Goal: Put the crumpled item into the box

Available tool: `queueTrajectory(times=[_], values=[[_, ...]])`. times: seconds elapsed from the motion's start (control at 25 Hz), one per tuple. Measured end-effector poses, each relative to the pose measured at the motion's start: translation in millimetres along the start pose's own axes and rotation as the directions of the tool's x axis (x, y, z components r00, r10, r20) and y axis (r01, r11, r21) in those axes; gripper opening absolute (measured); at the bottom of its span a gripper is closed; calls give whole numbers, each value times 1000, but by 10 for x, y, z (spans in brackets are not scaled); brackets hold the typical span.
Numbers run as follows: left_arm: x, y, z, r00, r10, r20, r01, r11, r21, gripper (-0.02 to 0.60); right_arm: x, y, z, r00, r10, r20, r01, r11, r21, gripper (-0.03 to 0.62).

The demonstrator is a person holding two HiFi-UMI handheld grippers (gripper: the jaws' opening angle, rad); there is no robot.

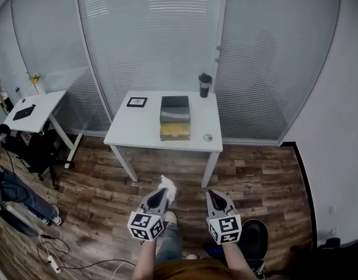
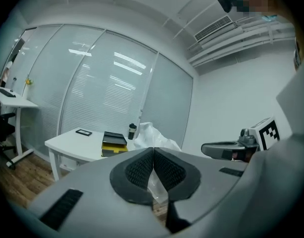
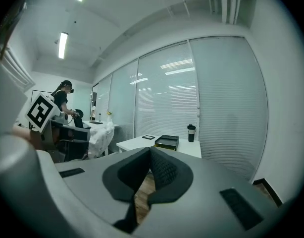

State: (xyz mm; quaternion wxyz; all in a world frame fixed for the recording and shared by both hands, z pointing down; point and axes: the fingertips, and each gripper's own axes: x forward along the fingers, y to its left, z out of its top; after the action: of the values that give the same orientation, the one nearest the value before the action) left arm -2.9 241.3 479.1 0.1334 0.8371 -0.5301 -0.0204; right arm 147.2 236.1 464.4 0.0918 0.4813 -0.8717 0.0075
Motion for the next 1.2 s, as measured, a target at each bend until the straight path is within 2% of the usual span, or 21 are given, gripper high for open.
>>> queueTrajectory(times=[0.16, 0.32, 0.56, 0.72, 0.96, 1.2], values=[[393, 291, -32, 1000, 6, -13, -6, 1000, -25, 28, 413, -202, -73, 1000, -4, -27, 4, 1000, 4, 12], [939, 596, -69, 999, -21, -51, 19, 999, -37, 28, 925, -428, -239, 996, -21, -85, 22, 1000, 14, 12], [1829, 1248, 143, 994, -55, -96, 56, 998, 5, 28, 1942, -810, -201, 990, -43, -135, 49, 998, 41, 12], [2350, 1720, 281, 992, -70, -109, 69, 998, -11, 28, 2565, -1057, -168, 982, -73, -173, 84, 995, 54, 12], [2878, 2198, 462, 990, -92, -103, 89, 995, -33, 28, 3206, -1291, -100, 977, -104, -188, 118, 991, 66, 12], [3130, 2435, 541, 989, -109, -100, 105, 993, -47, 28, 3534, -1385, -5, 977, -116, -178, 128, 990, 58, 12]])
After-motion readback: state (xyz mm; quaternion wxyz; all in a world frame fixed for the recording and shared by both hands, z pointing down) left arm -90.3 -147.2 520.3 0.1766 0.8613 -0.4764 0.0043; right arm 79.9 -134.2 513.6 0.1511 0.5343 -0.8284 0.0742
